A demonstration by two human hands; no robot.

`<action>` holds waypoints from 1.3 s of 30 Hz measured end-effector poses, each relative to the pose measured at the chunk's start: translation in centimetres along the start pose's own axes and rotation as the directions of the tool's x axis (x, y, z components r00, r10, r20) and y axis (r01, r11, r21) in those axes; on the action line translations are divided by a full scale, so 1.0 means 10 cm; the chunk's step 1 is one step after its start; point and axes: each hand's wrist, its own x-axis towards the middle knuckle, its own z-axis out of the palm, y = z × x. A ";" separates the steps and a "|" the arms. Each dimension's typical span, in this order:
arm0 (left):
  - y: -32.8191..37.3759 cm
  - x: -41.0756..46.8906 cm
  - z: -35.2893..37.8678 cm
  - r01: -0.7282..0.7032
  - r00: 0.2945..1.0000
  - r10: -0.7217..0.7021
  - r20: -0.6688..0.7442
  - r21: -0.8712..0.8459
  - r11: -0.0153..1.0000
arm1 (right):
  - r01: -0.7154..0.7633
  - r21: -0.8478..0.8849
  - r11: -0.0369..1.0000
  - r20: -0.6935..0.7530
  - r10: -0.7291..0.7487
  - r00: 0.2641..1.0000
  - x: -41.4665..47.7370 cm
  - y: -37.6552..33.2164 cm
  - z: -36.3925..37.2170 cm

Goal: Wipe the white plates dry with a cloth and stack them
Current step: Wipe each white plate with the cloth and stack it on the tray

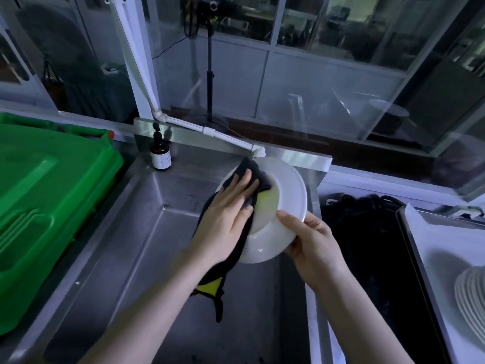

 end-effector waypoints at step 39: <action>0.08 -0.33 0.22 -0.071 0.997 0.073 -0.028 0.060 0.996 | -0.016 0.097 0.995 0.013 0.015 1.000 0.10 0.00 -0.15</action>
